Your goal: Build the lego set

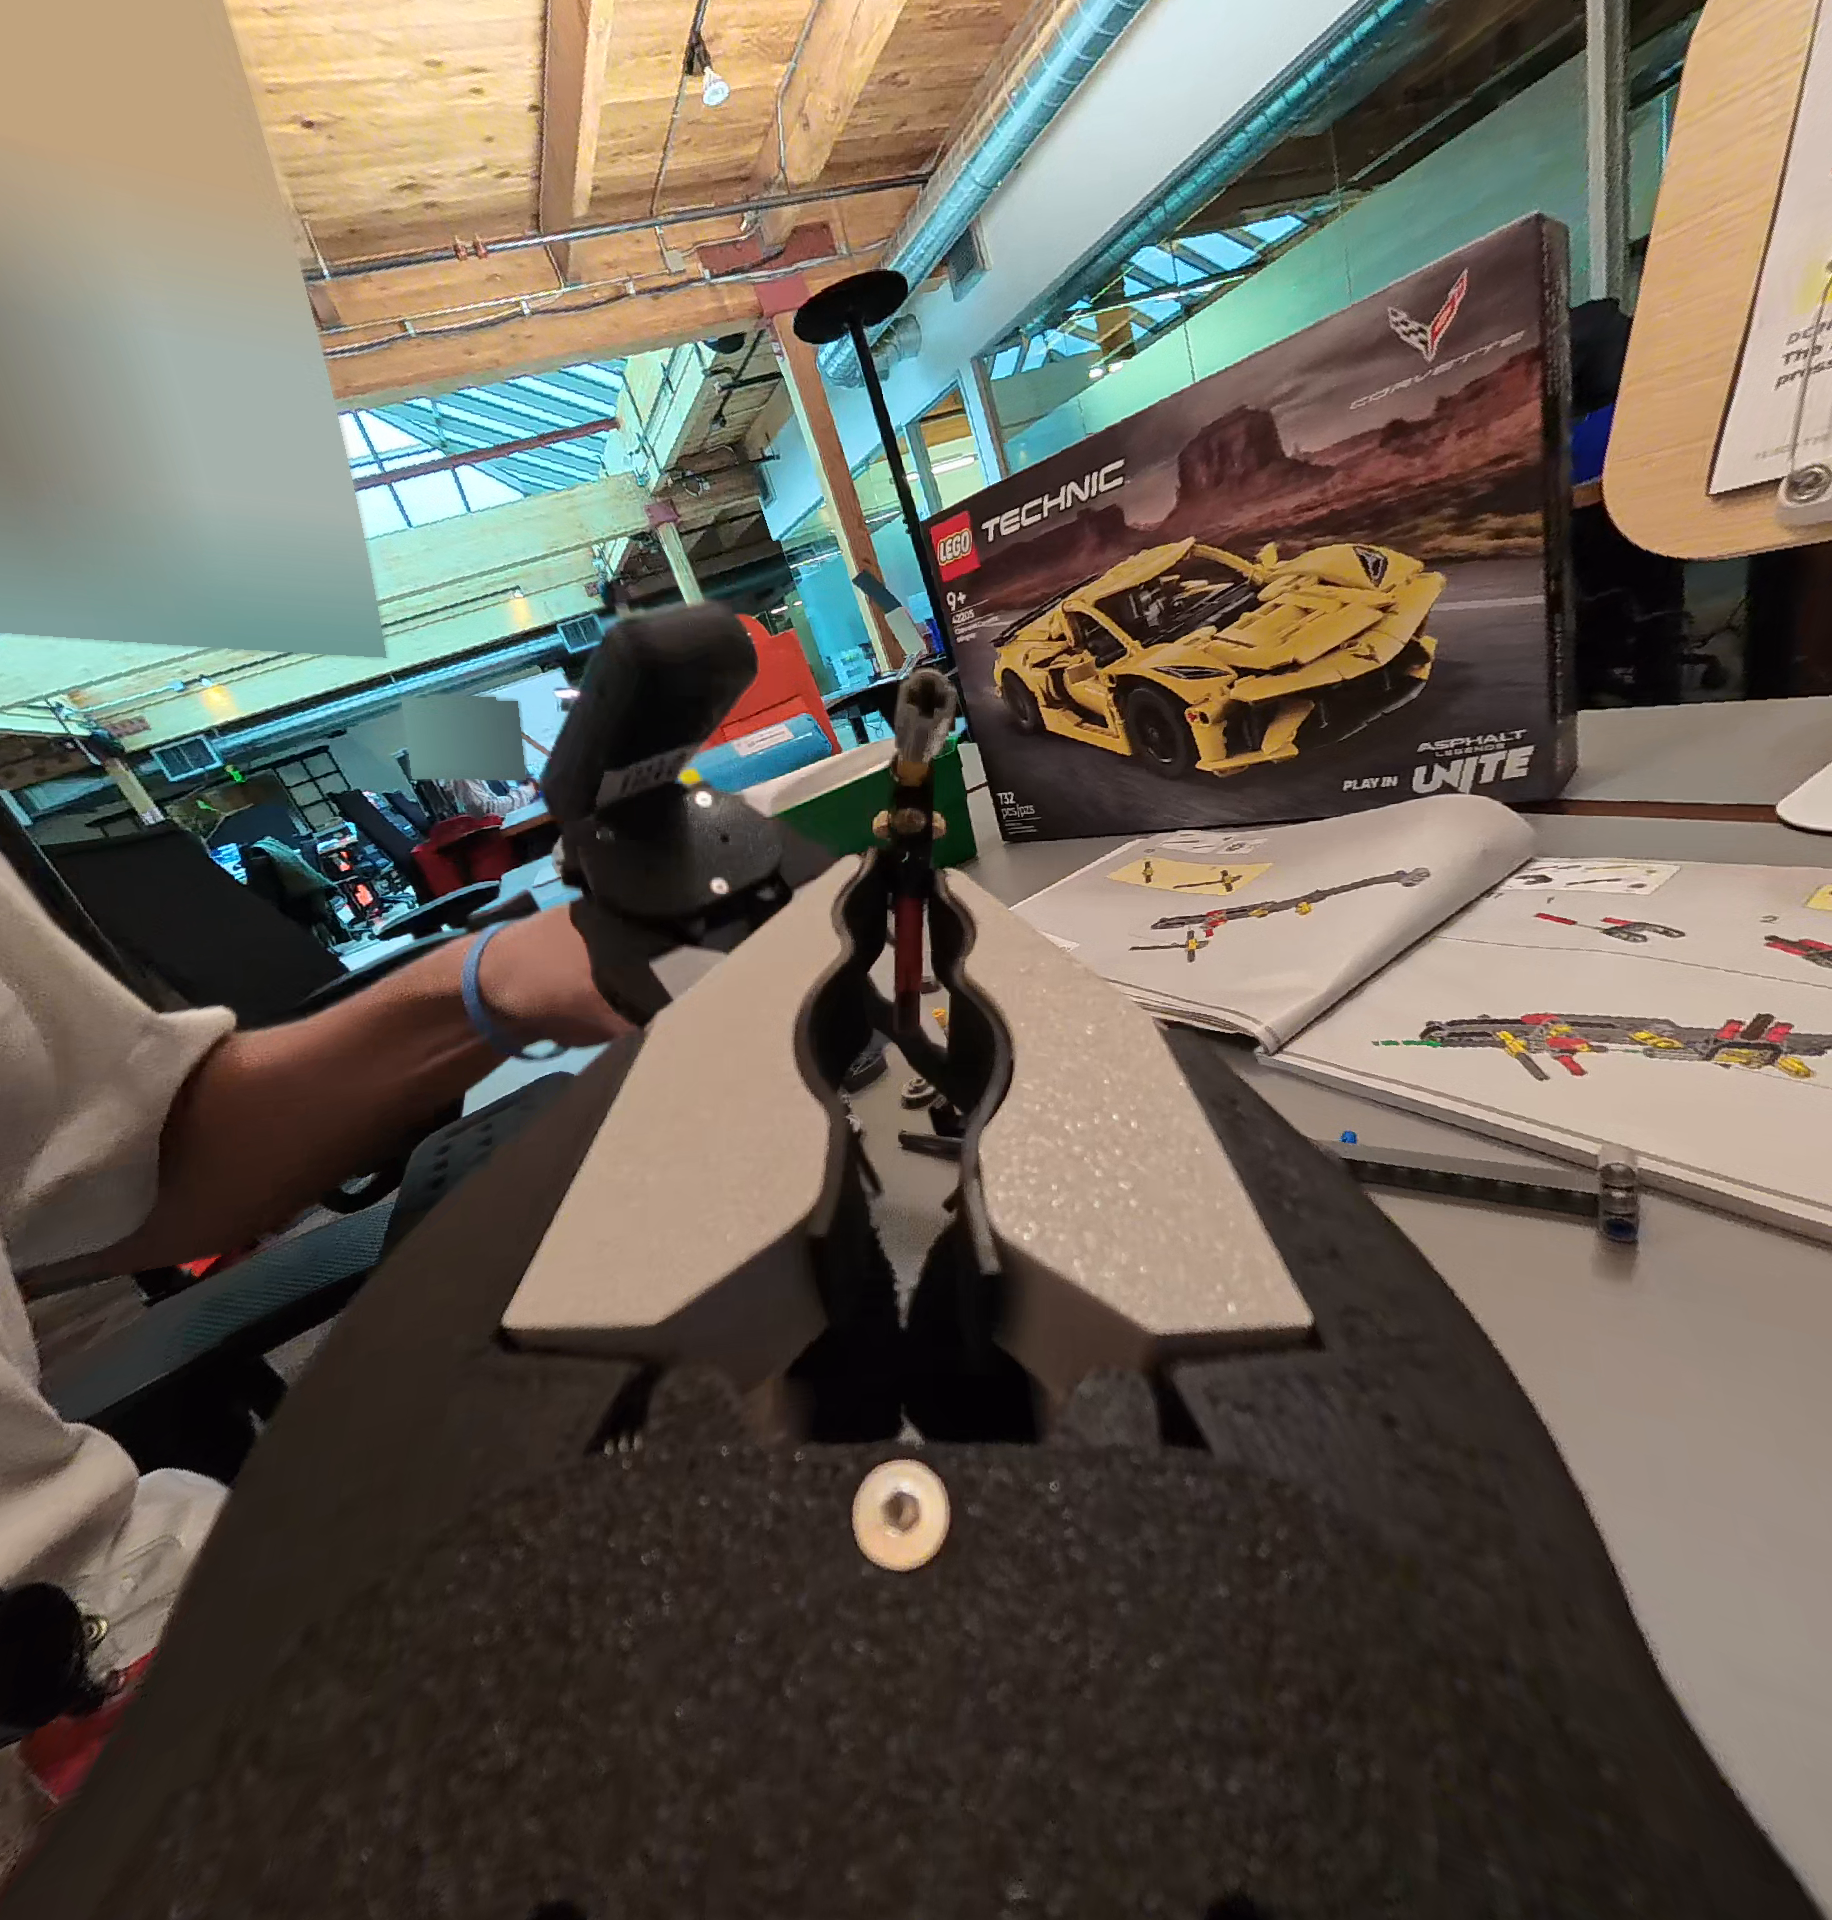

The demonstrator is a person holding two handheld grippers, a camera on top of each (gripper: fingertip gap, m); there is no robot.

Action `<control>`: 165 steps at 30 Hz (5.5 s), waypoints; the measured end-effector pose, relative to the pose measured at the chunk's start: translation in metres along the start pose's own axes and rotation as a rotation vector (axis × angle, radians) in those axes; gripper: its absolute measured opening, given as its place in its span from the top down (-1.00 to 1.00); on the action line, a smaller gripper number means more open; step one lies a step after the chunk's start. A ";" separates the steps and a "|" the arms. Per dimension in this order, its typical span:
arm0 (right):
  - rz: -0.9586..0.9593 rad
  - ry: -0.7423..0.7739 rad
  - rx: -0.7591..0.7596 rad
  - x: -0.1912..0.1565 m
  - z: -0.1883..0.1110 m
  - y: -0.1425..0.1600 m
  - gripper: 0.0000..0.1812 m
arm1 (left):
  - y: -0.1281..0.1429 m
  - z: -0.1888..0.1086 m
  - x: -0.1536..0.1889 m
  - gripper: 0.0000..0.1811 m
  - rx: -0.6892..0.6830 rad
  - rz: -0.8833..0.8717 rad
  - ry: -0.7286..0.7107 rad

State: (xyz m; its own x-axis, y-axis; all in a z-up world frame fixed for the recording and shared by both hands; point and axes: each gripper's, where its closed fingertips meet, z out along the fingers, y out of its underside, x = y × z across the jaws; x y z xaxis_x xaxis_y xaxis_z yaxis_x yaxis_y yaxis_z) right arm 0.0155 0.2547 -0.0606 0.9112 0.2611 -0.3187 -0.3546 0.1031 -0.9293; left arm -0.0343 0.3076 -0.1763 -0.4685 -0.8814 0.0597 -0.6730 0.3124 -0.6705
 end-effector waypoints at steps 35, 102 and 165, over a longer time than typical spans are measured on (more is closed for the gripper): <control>0.303 -0.309 -0.163 -0.042 0.017 0.032 0.93 | -0.086 -0.059 0.051 0.94 0.671 -0.240 0.424; -0.534 -0.563 -1.222 -0.001 -0.031 0.154 0.56 | 0.009 0.003 0.034 0.66 0.076 0.239 0.313; -0.248 0.185 -1.026 0.028 -0.031 0.144 0.55 | -0.003 0.044 0.059 0.31 -0.061 0.180 0.418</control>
State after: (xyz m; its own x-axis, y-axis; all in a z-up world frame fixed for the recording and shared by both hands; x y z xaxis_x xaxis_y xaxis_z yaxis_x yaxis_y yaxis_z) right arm -0.0036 0.2472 -0.2096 0.9817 0.1857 -0.0427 0.1125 -0.7455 -0.6569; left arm -0.0351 0.2389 -0.2031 -0.7632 -0.5967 0.2480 -0.5864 0.4783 -0.6537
